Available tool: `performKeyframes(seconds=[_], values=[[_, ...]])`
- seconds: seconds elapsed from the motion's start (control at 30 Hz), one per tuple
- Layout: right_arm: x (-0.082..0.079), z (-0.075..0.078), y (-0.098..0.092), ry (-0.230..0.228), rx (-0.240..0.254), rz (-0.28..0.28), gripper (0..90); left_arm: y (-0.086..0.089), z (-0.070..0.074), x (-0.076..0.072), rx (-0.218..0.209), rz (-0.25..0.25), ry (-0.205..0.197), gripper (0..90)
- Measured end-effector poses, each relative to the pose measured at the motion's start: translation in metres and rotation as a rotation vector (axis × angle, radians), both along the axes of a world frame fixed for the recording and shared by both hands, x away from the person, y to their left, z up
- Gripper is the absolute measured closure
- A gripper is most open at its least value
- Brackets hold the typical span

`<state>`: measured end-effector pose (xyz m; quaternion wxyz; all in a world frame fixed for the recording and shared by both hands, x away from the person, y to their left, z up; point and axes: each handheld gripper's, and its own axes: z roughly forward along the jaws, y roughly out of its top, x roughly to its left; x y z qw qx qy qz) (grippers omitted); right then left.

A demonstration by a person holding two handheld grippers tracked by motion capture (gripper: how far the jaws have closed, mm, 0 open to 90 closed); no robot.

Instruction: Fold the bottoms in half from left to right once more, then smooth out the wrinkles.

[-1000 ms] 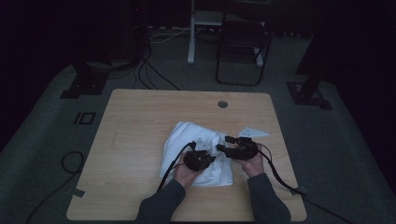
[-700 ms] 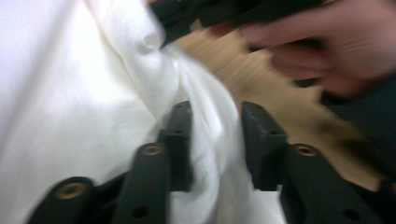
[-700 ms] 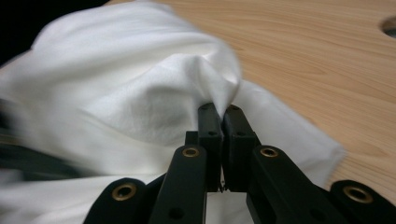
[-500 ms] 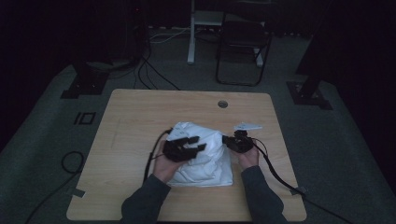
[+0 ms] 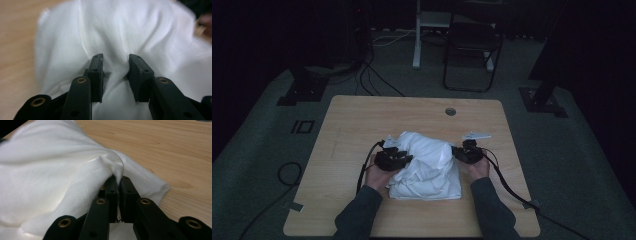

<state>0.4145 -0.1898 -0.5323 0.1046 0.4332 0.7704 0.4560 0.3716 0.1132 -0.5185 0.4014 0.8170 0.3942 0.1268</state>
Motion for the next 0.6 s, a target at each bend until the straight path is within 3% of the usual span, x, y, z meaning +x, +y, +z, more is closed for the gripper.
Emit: performKeyframes(seconds=[0.03,0.07,0.2,0.4,0.6], values=[[-0.001,0.001,-0.001,0.000,-0.002,-0.006,79.5,-0.003,-0.005,0.000,0.008,0.005,-0.004,66.7],[-0.003,0.004,-0.002,-0.007,-0.009,-0.016,75.5,-0.003,-0.006,0.000,-0.014,0.019,0.002,67.0],[-0.020,0.017,-0.007,-0.050,-0.066,-0.028,61.2,-0.001,-0.005,0.002,-0.024,0.020,0.019,67.2],[-0.052,0.036,-0.012,-0.124,-0.055,0.010,59.1,-0.005,-0.004,0.000,0.005,0.033,0.004,66.9],[-0.078,0.036,-0.005,-0.138,-0.024,0.072,60.0,-0.006,-0.003,-0.002,0.017,0.044,-0.007,66.6]])
